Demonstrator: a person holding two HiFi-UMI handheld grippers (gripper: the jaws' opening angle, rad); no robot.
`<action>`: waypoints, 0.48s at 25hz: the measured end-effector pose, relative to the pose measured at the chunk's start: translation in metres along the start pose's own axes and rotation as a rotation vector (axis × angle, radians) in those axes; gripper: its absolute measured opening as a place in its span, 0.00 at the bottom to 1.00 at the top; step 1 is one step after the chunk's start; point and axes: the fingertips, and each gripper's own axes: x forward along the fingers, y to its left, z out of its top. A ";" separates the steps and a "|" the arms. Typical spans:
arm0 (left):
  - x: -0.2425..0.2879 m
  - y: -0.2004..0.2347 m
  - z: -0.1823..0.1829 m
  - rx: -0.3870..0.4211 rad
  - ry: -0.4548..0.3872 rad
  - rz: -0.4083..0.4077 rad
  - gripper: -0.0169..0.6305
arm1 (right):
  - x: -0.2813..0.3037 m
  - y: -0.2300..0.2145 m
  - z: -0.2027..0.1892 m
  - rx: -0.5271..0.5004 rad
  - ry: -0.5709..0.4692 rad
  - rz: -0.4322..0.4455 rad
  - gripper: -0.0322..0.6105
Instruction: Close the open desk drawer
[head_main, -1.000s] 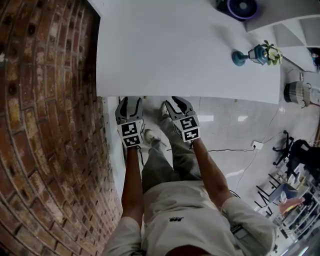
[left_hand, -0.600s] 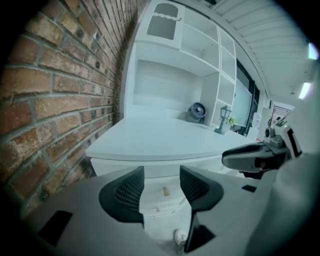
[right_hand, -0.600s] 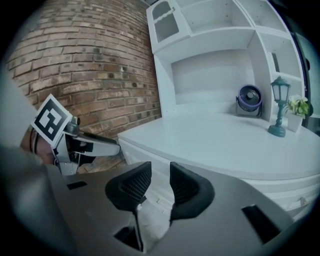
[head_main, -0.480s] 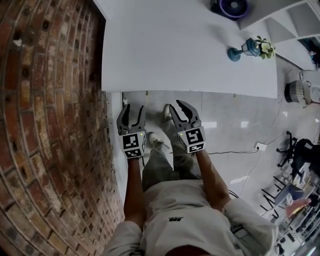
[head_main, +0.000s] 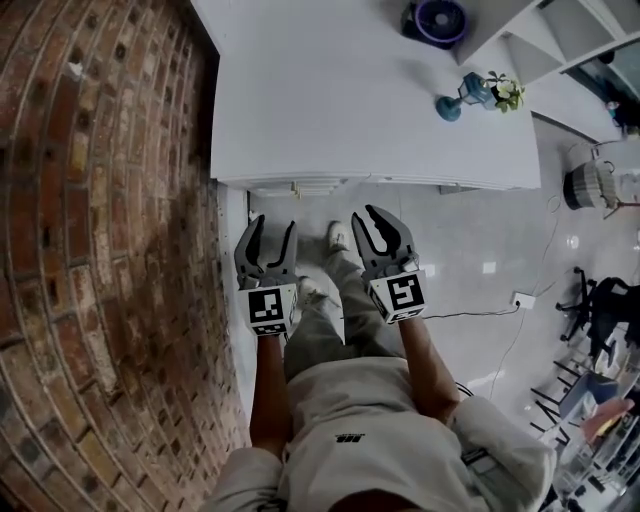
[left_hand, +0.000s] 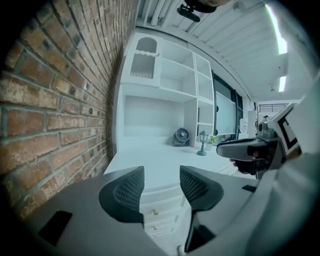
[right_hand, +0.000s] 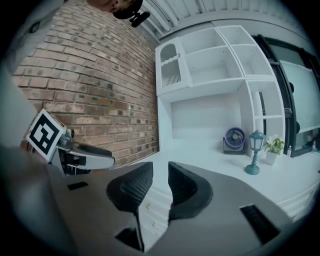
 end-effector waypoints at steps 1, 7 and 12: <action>-0.005 -0.003 0.006 0.005 -0.013 -0.004 0.39 | -0.004 0.001 0.003 -0.012 -0.009 0.000 0.21; -0.028 -0.012 0.020 0.015 -0.054 -0.003 0.39 | -0.027 0.014 0.015 -0.033 -0.004 0.009 0.21; -0.039 -0.015 0.023 0.020 -0.070 0.003 0.39 | -0.037 0.020 0.018 -0.057 -0.020 0.018 0.21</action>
